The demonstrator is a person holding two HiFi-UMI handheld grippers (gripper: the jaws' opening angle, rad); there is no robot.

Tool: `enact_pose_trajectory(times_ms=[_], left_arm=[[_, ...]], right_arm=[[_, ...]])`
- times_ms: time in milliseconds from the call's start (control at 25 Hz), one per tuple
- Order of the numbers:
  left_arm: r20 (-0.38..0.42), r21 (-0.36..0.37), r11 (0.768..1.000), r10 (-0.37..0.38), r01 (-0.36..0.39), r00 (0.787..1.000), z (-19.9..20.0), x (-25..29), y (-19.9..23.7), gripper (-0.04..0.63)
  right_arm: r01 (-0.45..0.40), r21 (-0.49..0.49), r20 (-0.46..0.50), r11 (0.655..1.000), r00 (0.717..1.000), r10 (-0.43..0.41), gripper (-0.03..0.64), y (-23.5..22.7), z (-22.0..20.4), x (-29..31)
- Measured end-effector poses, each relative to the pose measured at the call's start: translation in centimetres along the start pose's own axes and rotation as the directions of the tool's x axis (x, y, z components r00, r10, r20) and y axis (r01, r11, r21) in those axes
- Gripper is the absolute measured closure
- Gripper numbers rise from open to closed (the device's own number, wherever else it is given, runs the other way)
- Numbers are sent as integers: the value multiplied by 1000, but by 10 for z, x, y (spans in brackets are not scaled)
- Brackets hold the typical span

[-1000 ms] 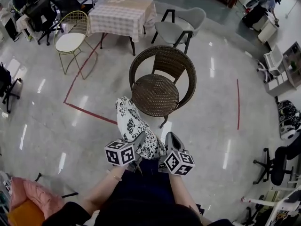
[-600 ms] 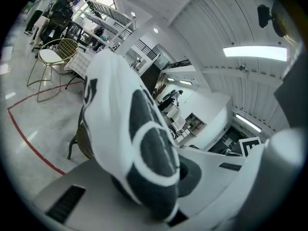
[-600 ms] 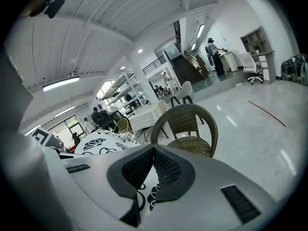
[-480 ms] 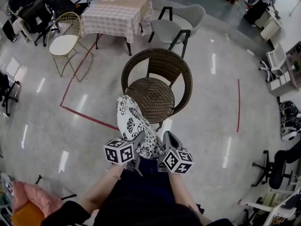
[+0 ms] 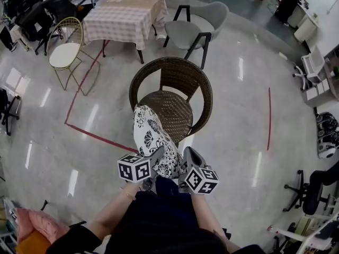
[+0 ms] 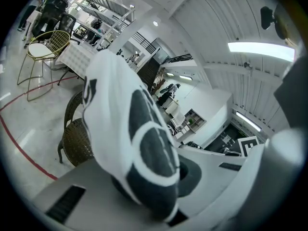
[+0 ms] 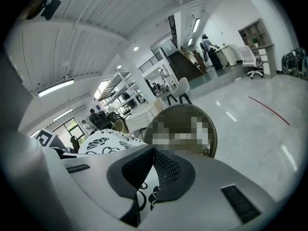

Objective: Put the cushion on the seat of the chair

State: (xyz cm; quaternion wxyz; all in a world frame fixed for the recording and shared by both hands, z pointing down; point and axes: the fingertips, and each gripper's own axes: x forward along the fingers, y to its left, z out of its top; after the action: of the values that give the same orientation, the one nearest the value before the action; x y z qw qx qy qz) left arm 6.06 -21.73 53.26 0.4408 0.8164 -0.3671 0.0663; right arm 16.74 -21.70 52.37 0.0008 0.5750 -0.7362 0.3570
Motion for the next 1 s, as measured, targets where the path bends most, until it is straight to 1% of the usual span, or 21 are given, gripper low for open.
enact_pose_trajectory(times_ms=[240,400,520,760,880,1000], left_arm=[[-27,3,1000,-11,11,1000,14,28,2,571],[-53,29,999,-18,20,998,25,47,7,571],[-88,47,998,-40,44,995,32,60,8,571],[-161,74,992,-86,98,983,45,79,13,571],[-194,94,987,-108,128,975,47,87,17,571],[-223,95,980,-148,173,963,51,98,18,571]], right_arm=[[-26,3,-32,1000,999,26,592,-12,8,23],[-27,0,-45,1000,999,27,591,-22,13,42],[-22,4,-41,1000,999,22,592,-28,21,53],[-6,12,-40,1000,999,7,592,-34,23,69],[20,22,-36,1000,999,-19,592,-38,19,72],[52,38,-24,998,998,-51,592,-44,18,75]])
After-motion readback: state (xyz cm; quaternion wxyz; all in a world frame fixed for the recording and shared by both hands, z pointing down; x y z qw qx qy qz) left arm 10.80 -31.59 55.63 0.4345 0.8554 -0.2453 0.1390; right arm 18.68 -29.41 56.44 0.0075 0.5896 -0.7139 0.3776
